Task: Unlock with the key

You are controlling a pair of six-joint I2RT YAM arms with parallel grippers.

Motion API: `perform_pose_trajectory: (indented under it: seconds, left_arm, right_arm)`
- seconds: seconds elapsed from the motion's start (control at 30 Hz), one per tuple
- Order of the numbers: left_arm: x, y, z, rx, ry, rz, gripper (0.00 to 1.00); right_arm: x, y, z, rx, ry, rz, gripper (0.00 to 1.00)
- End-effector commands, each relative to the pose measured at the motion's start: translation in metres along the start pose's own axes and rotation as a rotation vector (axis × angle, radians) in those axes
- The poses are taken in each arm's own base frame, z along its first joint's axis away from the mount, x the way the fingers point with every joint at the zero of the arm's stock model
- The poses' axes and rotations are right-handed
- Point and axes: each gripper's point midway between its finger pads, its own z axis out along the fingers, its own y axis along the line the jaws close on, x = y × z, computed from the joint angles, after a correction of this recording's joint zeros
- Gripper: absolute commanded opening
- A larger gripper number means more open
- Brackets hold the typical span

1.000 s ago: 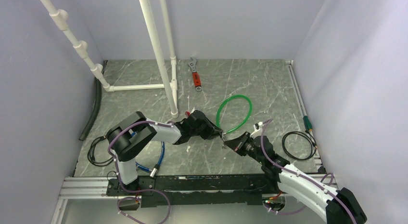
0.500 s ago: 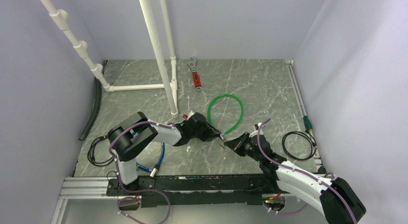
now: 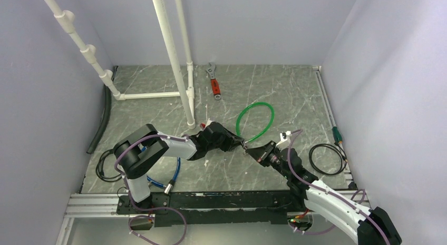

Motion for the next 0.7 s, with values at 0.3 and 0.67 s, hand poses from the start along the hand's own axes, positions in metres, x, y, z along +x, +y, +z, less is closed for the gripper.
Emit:
perform_pose_trajectory:
  seconds: [0.3,0.67]
  left_arm:
    - [0.033,0.004,-0.010,-0.015,0.105,0.017,0.00]
    - [0.039,0.002,-0.005,-0.003,0.134,-0.009,0.00]
  right_arm:
    - [0.010,-0.069,-0.002,0.193,-0.048,0.048,0.00]
    - [0.005,-0.056,0.000,0.098,-0.073,-0.005,0.00]
